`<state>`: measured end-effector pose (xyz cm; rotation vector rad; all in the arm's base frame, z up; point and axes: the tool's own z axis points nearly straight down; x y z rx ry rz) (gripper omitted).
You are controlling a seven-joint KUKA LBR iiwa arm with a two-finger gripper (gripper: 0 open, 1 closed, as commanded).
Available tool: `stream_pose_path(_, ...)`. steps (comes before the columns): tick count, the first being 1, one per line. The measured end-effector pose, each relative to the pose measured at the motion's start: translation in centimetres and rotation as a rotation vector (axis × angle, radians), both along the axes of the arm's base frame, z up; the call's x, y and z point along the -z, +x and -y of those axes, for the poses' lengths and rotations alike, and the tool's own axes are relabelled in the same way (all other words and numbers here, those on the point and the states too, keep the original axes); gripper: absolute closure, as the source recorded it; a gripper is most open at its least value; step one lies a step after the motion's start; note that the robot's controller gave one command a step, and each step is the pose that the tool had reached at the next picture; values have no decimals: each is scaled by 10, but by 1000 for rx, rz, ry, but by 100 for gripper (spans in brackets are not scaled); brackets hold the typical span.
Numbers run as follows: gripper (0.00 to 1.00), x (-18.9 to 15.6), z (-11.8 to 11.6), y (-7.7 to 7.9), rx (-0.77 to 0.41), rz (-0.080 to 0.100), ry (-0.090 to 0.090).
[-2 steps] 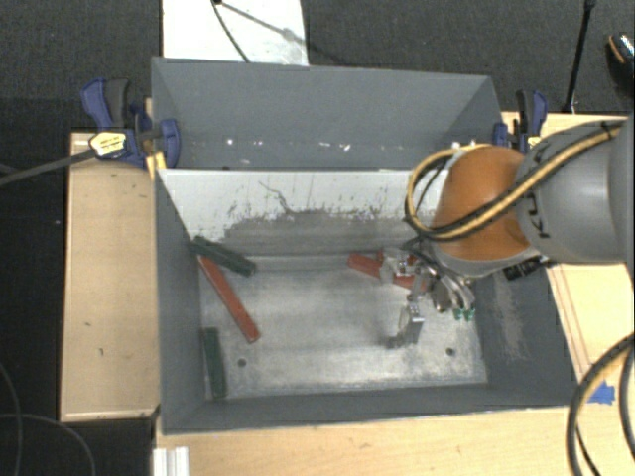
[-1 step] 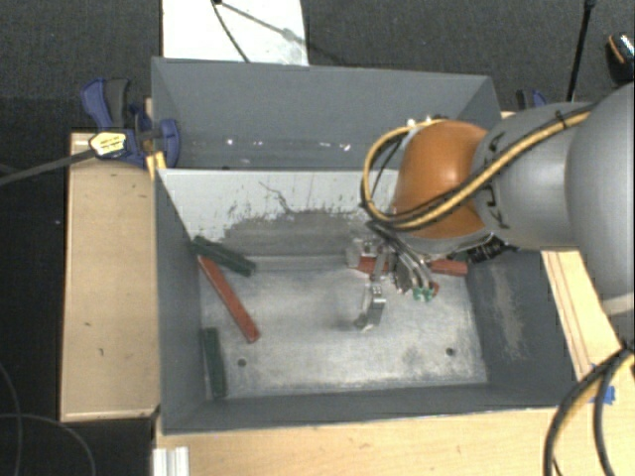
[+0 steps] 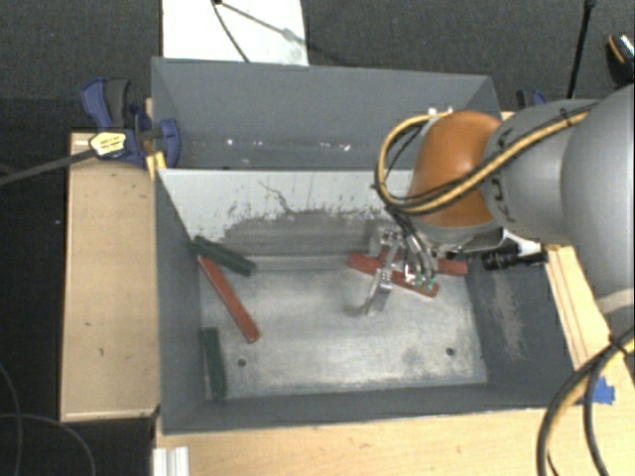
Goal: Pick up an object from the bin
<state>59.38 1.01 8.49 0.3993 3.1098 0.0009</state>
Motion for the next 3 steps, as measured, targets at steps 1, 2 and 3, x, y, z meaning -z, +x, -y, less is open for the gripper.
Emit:
stream_pose_path(1, 0, 15, 46, -9, 43, -5, -1)
stream_pose_path(2, 0, 14, 34, 0, 164, -1, 1)
stream_pose_path(3, 100, 11, 35, 2, 161, 4, 0)
